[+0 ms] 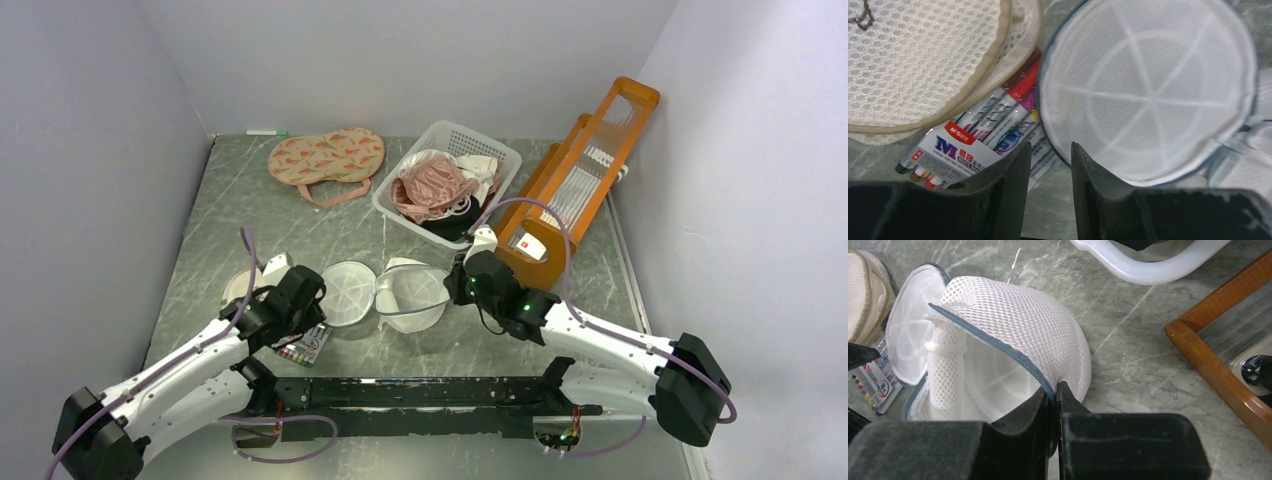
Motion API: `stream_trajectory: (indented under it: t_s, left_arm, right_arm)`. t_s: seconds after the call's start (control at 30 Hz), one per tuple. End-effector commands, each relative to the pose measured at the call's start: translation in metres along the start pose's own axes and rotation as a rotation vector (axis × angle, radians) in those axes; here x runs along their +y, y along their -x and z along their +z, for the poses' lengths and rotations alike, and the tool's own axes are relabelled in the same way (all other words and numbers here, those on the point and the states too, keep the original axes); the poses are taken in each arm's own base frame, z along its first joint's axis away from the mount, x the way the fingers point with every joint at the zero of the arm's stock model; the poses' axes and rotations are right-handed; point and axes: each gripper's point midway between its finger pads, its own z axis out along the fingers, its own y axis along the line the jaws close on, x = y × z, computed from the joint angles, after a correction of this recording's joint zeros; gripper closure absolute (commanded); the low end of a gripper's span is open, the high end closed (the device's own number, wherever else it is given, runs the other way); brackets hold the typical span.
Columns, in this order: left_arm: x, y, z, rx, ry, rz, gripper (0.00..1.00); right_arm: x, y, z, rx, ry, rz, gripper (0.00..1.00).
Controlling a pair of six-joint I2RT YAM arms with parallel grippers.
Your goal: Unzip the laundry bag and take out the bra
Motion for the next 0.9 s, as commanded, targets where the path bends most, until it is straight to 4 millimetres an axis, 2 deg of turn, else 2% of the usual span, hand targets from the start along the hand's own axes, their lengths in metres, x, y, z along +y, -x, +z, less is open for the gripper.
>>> stream_trajectory:
  t_s: [0.0, 0.2, 0.37, 0.47, 0.5, 0.57, 0.6, 0.63, 0.73, 0.87]
  left_arm:
    - [0.000, -0.001, 0.014, -0.025, 0.010, -0.002, 0.54]
    - [0.002, -0.003, 0.025, -0.039, 0.025, 0.001, 0.49]
    - [-0.009, -0.001, 0.033, -0.054, -0.020, 0.002, 0.50]
    - [-0.016, 0.004, 0.035, -0.074, -0.036, 0.009, 0.57]
    - [-0.019, 0.006, 0.035, -0.083, -0.042, 0.015, 0.62]
    - [-0.022, 0.013, 0.035, -0.104, -0.043, 0.033, 0.80]
    - [-0.023, 0.016, 0.033, -0.113, -0.036, 0.047, 0.91]
    - [-0.024, 0.023, 0.029, -0.129, -0.023, 0.056, 0.93]
    - [-0.025, 0.045, 0.012, -0.180, 0.016, 0.102, 0.93]
    - [-0.031, 0.075, -0.023, -0.243, 0.006, 0.160, 0.93]
  right_arm:
    - [-0.005, 0.003, -0.004, -0.023, -0.015, 0.001, 0.93]
    - [-0.005, 0.003, -0.005, -0.020, -0.016, 0.000, 0.93]
    - [-0.003, 0.002, -0.005, -0.017, -0.005, 0.006, 0.93]
    - [-0.002, 0.000, -0.005, -0.010, 0.002, 0.007, 0.93]
    - [-0.001, 0.000, -0.004, -0.008, 0.005, 0.007, 0.93]
    - [0.000, -0.003, -0.003, 0.002, 0.015, 0.006, 0.93]
    - [0.001, -0.004, -0.002, 0.009, 0.019, 0.003, 0.93]
    - [0.002, -0.005, -0.001, 0.016, 0.020, 0.003, 0.93]
    - [0.005, -0.007, 0.001, 0.036, 0.028, -0.006, 0.93]
    - [0.012, -0.003, 0.004, 0.039, 0.048, -0.011, 0.92]
